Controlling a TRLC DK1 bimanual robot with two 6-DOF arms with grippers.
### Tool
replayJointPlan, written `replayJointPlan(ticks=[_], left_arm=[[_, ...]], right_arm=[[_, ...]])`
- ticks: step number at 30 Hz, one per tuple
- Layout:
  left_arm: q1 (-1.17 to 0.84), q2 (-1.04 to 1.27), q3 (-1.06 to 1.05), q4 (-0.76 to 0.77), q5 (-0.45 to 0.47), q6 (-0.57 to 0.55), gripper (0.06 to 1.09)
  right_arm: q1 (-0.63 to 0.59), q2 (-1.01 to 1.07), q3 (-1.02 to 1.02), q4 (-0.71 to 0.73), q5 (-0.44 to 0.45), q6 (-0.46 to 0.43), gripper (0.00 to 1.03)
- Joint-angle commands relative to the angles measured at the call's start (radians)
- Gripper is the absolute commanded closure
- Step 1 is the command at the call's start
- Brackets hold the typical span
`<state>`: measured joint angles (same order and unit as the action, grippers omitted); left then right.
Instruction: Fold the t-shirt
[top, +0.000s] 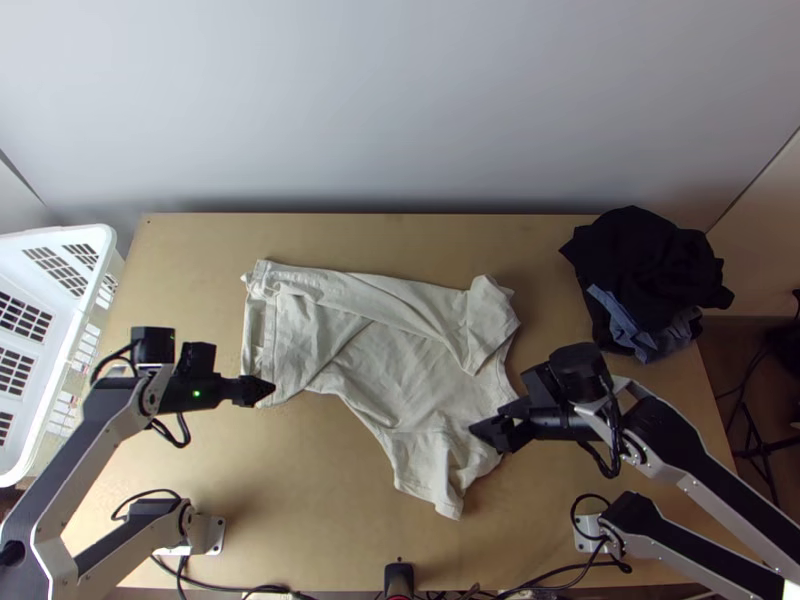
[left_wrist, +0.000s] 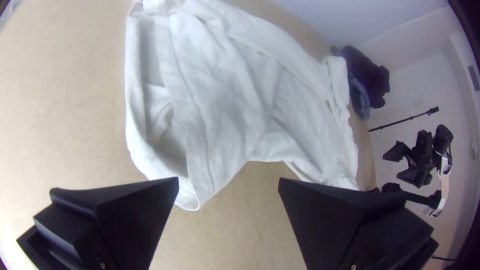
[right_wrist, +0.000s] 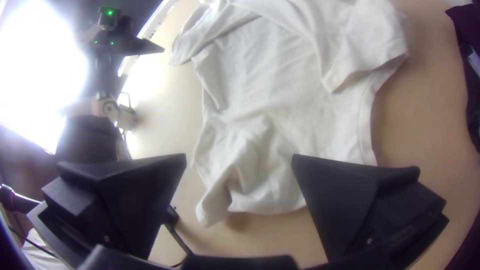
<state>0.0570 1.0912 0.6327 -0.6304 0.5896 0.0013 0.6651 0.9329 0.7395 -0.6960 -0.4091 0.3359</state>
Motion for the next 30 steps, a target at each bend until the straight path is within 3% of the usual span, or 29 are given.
replayJointPlan(ticks=[1,5,16,21,30], left_arm=[[-0.051,0.032,-0.097,0.169,-0.057,-0.124,0.12],[-0.082,0.090,-0.107,0.228,-0.152,-0.138,0.12],[-0.132,0.093,-0.091,0.267,-0.151,-0.215,0.12],[-0.161,0.096,-0.082,0.298,-0.151,-0.258,0.12],[-0.172,0.133,-0.074,0.336,-0.151,-0.282,0.12]], right_arm=[[0.044,-0.008,-0.012,-0.028,-0.043,-0.001,0.06],[0.056,-0.006,-0.012,-0.028,-0.050,-0.005,0.06],[0.108,-0.005,-0.088,-0.031,-0.077,-0.001,0.06],[0.148,0.012,-0.097,-0.033,-0.138,-0.003,0.07],[0.352,0.150,-0.111,-0.010,-0.146,-0.012,0.07]])
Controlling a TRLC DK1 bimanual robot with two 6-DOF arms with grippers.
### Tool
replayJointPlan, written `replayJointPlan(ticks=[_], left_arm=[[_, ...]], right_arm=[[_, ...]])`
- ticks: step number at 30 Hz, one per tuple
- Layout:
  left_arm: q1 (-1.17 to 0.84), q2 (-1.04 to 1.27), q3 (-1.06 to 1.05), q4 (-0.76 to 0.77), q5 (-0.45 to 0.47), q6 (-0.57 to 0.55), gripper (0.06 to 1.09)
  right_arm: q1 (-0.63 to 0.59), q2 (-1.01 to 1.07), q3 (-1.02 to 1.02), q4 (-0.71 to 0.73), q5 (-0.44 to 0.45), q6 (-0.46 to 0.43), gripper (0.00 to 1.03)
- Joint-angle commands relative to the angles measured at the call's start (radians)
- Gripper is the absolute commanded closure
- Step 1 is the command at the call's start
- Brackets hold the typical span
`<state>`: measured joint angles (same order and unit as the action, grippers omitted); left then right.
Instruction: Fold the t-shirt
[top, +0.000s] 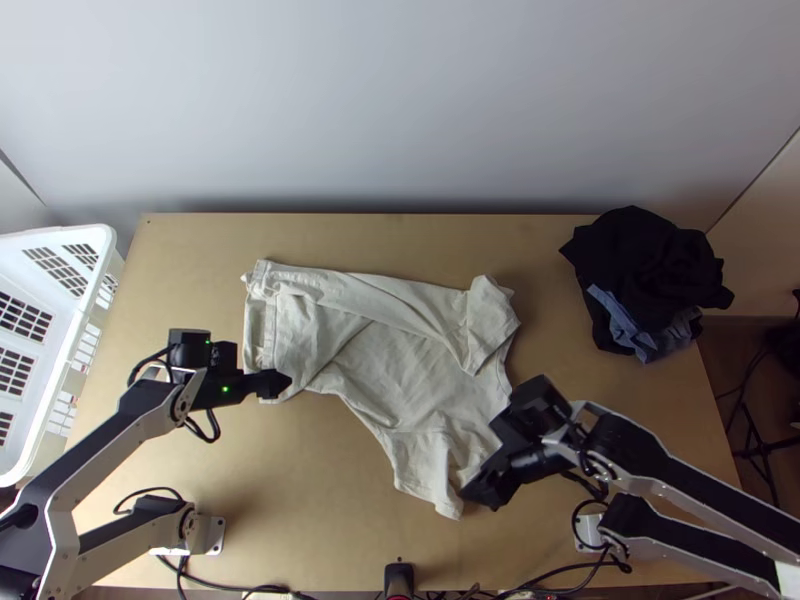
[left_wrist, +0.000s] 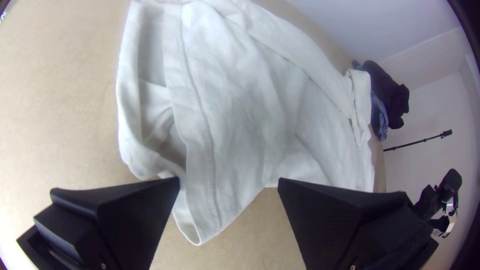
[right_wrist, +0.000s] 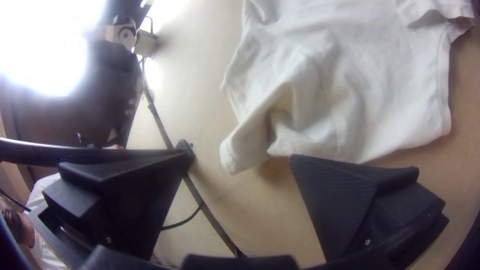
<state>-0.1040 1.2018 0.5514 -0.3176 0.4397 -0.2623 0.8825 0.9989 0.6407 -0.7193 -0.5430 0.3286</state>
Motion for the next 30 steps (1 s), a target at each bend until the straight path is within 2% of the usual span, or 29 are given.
replayJointPlan(ticks=[1,6,10,14,17,21,22,24,30], left_arm=[[-0.013,0.022,0.007,0.025,-0.001,-0.020,0.12],[-0.006,0.024,0.007,0.032,-0.002,-0.020,0.12],[-0.008,0.033,0.005,0.054,-0.012,-0.023,0.12],[-0.013,0.042,0.007,0.078,-0.024,-0.023,0.12],[-0.030,0.041,0.012,0.080,-0.024,-0.023,0.12],[-0.033,0.041,0.015,0.078,-0.024,-0.023,0.12],[-0.031,0.041,0.016,0.078,-0.024,-0.023,0.12],[-0.030,0.041,0.015,0.077,-0.024,-0.020,0.12],[-0.023,0.036,0.015,0.066,-0.024,-0.003,0.12]], right_arm=[[0.164,0.104,-0.013,0.023,-0.012,-0.005,0.07],[0.243,0.188,-0.039,0.162,-0.011,0.047,0.07],[0.245,0.248,-0.036,0.239,0.012,0.070,0.07],[0.234,0.268,-0.033,0.258,0.055,0.064,0.07],[0.236,0.276,-0.041,0.258,0.100,0.050,0.24],[0.239,0.284,-0.038,0.258,0.149,0.027,0.57],[0.239,0.282,-0.036,0.258,0.158,0.023,0.68],[0.240,0.280,-0.029,0.258,0.163,0.001,0.99],[0.240,0.280,-0.010,0.259,0.166,0.004,1.00]])
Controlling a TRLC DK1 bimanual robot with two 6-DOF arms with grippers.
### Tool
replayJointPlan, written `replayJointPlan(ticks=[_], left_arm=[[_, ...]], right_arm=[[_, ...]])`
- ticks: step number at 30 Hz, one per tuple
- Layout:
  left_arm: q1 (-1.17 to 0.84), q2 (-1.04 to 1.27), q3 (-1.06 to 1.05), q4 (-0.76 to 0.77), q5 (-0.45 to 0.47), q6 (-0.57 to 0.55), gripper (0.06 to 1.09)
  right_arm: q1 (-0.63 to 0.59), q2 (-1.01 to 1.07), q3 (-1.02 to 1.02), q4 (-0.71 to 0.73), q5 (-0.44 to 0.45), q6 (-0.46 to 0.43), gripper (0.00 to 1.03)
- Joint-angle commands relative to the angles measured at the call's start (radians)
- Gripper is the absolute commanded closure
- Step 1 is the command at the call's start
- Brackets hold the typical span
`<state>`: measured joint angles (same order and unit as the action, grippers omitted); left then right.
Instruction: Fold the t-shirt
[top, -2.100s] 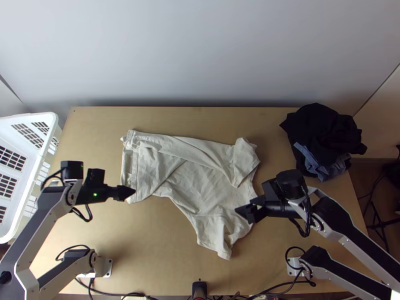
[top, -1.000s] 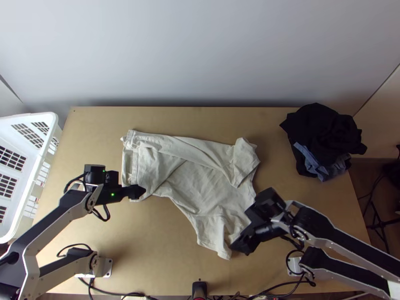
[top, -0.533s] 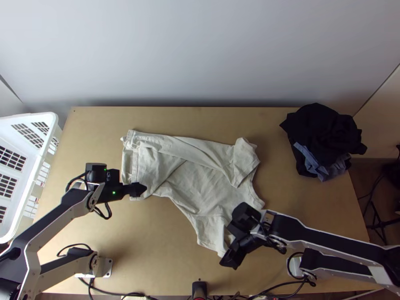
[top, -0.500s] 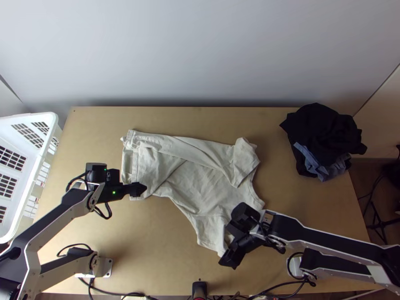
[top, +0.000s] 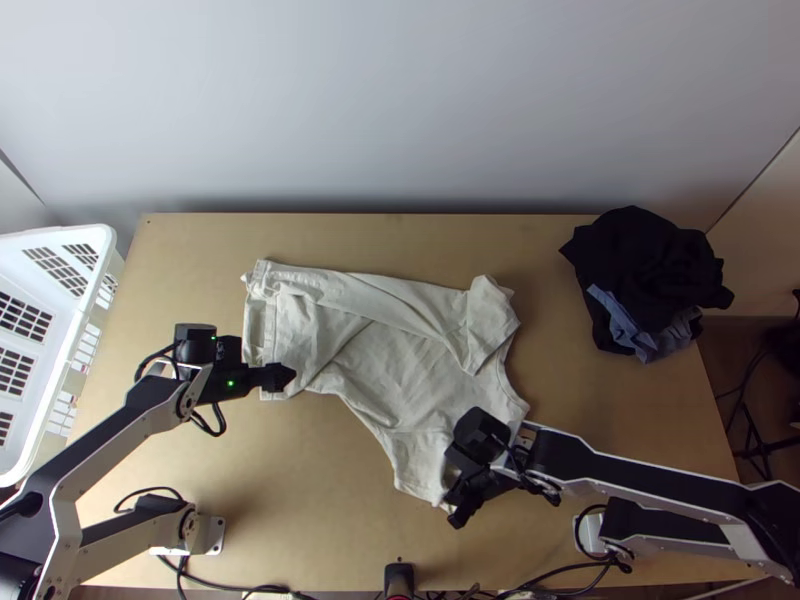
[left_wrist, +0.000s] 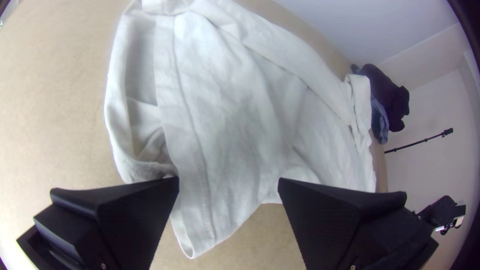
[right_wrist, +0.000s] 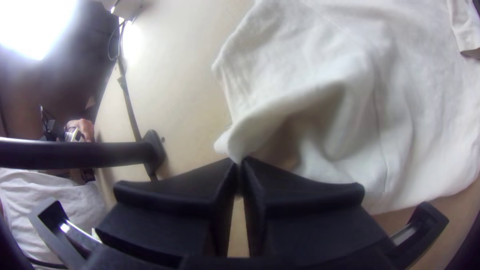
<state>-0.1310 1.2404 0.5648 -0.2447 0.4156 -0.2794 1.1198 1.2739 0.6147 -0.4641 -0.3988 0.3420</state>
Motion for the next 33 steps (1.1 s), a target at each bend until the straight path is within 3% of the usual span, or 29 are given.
replayJointPlan(ticks=[1,7,8,9,10,11,12,22,27,33], left_arm=[[0.004,-0.002,0.001,-0.007,0.000,0.014,0.12],[0.005,0.005,0.004,-0.007,0.003,0.028,0.13],[0.005,0.007,0.003,-0.007,0.003,0.032,0.19],[0.016,0.005,0.003,0.001,0.003,0.032,0.34],[0.031,0.005,0.004,0.008,0.005,0.025,0.58],[0.044,0.005,0.007,0.024,0.006,0.019,0.91],[0.060,0.008,0.007,0.047,0.006,-0.003,1.05],[0.116,-0.153,0.023,-0.044,0.035,0.034,1.05],[0.128,-0.190,0.115,-0.168,0.043,0.054,1.05],[0.153,-0.136,0.239,-0.205,0.043,0.062,1.05]], right_arm=[[0.003,0.005,0.019,0.004,0.028,-0.008,1.00],[0.006,0.005,0.034,0.004,0.044,-0.008,1.00],[0.005,0.007,0.034,0.004,0.048,-0.008,1.00],[0.005,0.008,0.034,0.005,0.058,-0.008,1.00],[0.003,0.012,0.034,0.005,0.064,-0.008,1.00],[0.002,0.016,0.034,0.007,0.072,-0.008,1.00],[0.000,0.022,0.034,0.007,0.080,-0.008,1.00],[-0.060,-0.005,0.069,-0.002,0.087,-0.003,1.00],[-0.204,-0.082,0.157,-0.090,0.089,-0.029,1.00],[-0.440,-0.123,0.300,-0.119,0.089,-0.163,1.00]])
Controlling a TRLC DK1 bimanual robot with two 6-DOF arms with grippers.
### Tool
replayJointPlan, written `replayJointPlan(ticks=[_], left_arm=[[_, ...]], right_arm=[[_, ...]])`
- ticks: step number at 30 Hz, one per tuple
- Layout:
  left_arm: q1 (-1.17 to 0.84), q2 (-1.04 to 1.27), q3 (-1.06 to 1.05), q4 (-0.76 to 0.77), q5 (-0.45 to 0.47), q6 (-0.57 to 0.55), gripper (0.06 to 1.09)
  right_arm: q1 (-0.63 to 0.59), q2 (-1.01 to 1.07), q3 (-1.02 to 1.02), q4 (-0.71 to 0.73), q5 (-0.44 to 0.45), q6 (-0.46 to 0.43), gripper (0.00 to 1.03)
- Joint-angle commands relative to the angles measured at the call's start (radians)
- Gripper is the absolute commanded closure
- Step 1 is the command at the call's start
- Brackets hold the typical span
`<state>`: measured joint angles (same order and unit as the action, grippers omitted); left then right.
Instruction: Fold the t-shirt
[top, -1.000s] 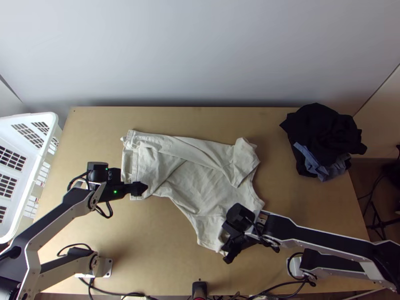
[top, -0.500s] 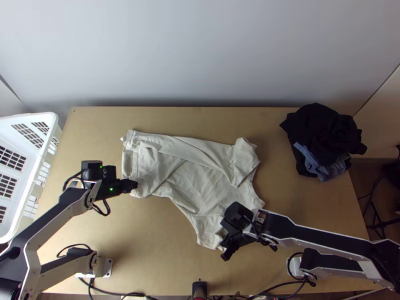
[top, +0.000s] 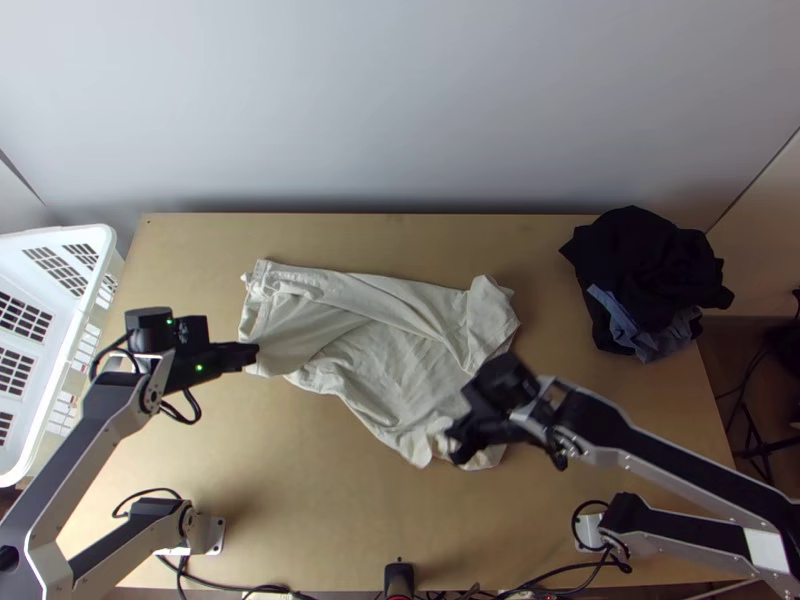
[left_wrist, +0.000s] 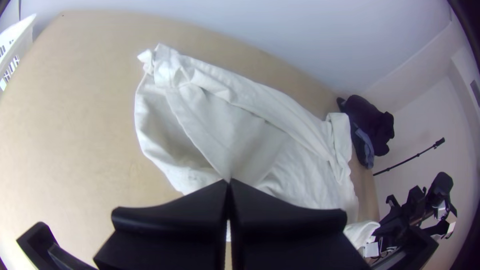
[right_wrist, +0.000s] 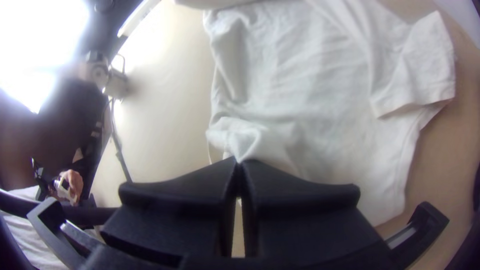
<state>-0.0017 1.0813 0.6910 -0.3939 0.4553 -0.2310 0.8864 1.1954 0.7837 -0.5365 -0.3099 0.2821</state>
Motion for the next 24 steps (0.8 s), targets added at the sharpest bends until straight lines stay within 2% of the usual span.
replayJointPlan(ticks=[1,6,12,24], left_arm=[[0.026,0.048,0.131,-0.056,0.003,0.013,1.05],[0.051,0.178,0.208,-0.059,0.003,0.047,1.05],[0.108,0.388,0.303,-0.048,0.002,0.075,1.05],[0.140,0.747,0.528,-0.046,0.003,0.028,1.05]], right_arm=[[-0.241,-0.034,0.161,-0.059,0.000,-0.126,1.00],[-0.351,0.029,0.287,-0.091,-0.003,-0.198,1.00],[-0.448,0.086,0.385,-0.091,-0.008,-0.241,1.00],[-0.592,0.263,0.511,-0.016,-0.020,-0.264,1.00]])
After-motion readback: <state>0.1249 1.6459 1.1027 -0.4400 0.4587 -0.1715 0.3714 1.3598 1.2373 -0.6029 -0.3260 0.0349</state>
